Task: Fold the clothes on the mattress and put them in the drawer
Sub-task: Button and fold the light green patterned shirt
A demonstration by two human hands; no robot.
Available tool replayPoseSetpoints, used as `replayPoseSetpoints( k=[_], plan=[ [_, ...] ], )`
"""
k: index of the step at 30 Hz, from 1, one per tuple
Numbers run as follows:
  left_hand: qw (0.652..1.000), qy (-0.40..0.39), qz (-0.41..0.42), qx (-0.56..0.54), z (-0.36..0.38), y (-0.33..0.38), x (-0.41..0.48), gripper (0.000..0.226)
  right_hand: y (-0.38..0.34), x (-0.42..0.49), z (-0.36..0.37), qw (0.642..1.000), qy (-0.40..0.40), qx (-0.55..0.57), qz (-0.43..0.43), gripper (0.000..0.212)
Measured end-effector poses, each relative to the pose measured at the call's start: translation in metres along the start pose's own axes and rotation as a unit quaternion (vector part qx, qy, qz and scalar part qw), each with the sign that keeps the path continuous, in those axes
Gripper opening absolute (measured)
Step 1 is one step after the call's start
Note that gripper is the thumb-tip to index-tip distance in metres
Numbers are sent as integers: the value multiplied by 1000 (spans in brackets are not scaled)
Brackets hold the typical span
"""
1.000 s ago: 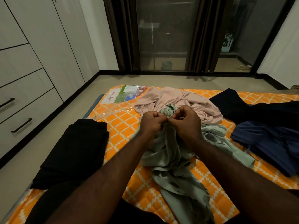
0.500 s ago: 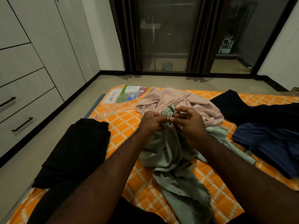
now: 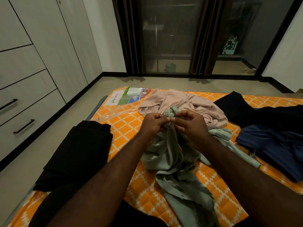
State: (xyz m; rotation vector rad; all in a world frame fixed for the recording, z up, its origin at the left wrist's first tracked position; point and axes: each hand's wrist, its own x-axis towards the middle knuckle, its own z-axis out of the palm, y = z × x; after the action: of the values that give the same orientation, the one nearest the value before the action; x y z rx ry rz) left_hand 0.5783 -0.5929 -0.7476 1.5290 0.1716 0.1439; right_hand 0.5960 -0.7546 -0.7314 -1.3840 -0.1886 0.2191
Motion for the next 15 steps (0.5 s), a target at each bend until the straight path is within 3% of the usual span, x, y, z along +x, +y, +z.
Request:
replayPoseSetpoints(
  k=[7,15],
  plan=[
    [998,-18,-5,52,5,-1,-2,20,-1,2,-1,992,65,-103,-1,28],
    [997,-6,-30,77,14,-7,-5,12,8,8,0,944,109,-307,-55,29]
  ],
)
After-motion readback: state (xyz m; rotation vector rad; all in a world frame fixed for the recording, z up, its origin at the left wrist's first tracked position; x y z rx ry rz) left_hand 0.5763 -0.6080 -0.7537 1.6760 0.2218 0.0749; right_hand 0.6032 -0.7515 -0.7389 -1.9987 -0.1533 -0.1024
